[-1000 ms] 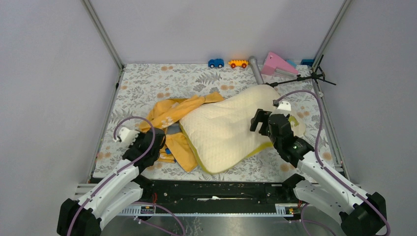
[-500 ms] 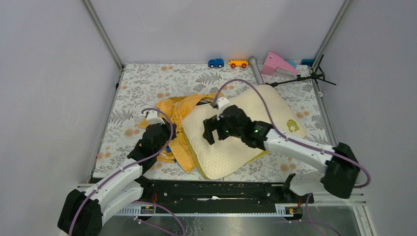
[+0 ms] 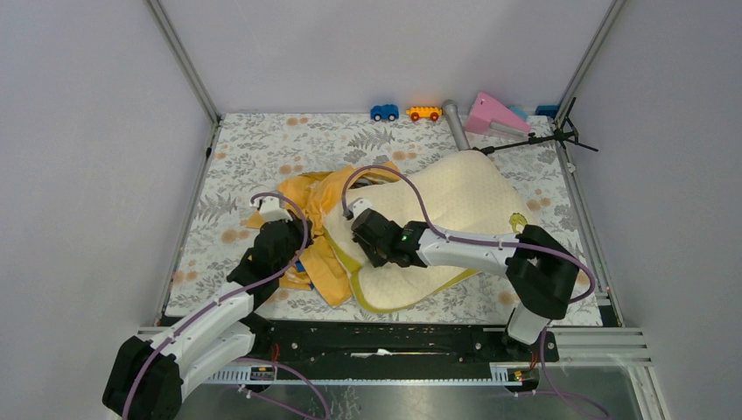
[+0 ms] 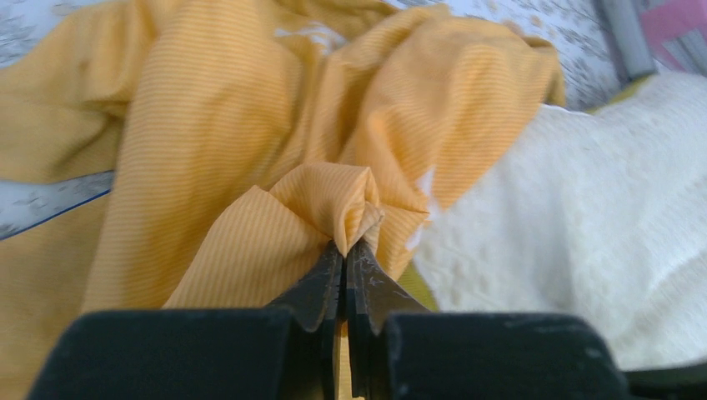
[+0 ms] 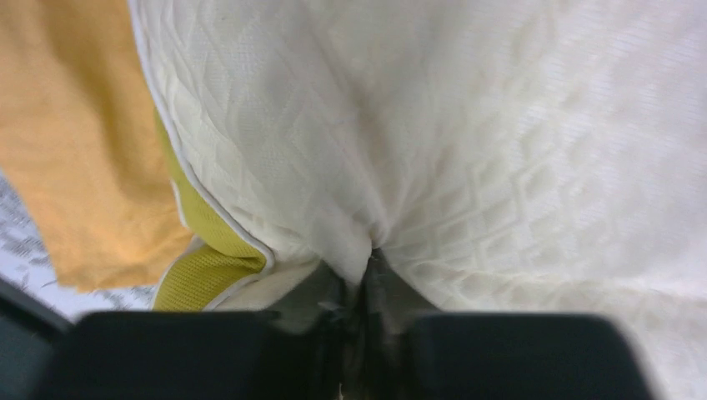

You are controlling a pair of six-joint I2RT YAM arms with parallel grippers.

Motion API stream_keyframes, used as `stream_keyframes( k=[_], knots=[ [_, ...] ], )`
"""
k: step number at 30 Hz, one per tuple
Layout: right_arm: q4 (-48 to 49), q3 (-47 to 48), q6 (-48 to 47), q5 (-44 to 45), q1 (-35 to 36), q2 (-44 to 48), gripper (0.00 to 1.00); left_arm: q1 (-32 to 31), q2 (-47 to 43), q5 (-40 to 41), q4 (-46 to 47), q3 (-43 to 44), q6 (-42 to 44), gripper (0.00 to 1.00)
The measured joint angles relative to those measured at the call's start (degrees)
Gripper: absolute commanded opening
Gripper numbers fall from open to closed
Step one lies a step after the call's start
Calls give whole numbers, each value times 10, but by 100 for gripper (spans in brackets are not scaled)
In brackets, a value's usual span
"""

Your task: Remove the pillowcase from the pillow

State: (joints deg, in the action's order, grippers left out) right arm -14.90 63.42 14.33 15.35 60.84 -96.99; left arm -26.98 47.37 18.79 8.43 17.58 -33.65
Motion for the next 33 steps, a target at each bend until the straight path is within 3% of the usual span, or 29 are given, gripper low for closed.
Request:
stream_keyframes(
  k=[6, 14, 16, 21, 26, 28, 29, 33],
  knots=[
    [3, -27, 51, 61, -48, 66, 0, 0, -14, 195, -133, 15, -162, 4],
    [83, -189, 126, 64, -325, 325, 0, 0, -28, 377, -416, 63, -478, 2],
    [83, -192, 128, 70, -348, 337, 0, 0, -27, 398, -458, 65, -527, 2],
    [82, -169, 134, 39, -352, 276, 0, 0, -14, 413, -472, 72, -544, 1],
    [71, -122, 136, -13, -351, 206, 0, 1, 55, 382, -343, 116, -453, 12],
    [61, -84, 133, -24, -351, 182, 0, 8, 92, 379, -306, 152, -435, 4],
    [59, -68, 131, -27, -351, 174, 0, 19, 110, 377, -294, 172, -428, 0],
    [57, -12, 125, -41, -351, 163, 0, 132, 193, 367, -342, 317, -434, 0]
  ],
)
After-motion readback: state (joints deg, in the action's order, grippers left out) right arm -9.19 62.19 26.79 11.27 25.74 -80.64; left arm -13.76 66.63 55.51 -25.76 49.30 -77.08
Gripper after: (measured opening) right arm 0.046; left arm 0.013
